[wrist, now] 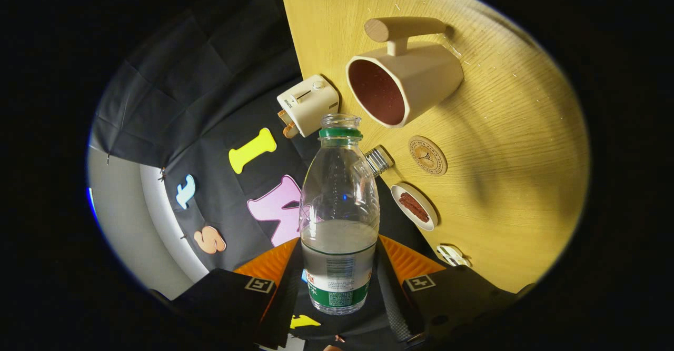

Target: Take the bottle from table, then pour the juice into the cup, finally place the bottle on the coaster

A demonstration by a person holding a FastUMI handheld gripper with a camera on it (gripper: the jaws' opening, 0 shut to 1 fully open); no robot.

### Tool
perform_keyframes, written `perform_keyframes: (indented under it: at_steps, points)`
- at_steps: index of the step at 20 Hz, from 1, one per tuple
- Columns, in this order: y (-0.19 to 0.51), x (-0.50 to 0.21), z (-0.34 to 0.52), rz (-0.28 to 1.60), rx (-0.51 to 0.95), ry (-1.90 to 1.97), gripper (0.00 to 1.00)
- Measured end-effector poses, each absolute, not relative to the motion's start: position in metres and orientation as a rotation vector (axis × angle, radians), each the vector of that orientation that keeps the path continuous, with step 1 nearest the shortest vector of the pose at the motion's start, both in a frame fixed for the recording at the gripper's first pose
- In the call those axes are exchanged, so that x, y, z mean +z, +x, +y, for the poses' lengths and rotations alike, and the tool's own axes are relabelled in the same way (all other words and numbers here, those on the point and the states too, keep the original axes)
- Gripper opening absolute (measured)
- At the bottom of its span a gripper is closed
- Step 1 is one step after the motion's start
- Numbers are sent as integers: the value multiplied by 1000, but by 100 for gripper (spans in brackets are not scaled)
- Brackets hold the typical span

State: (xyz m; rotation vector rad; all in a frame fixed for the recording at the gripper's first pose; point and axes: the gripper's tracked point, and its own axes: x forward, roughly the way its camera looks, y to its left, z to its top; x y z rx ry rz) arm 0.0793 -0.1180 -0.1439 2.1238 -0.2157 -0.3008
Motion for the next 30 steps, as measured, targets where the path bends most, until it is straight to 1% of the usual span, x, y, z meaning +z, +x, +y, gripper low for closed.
perform_keyframes:
  at_steps: [5, 8, 13, 18, 25, 30]
  points:
    - [80, -153, -110, -145, -317, 1868, 74]
    - [80, -155, -107, -100, -318, 1621, 74]
    - [86, -164, -111, -4, -365, 1111, 74]
    - [92, -144, -122, -17, -407, 733, 74]
    - [124, -122, -120, 26, -467, 151, 74]
    - [157, -113, -116, 17, -504, -65, 74]
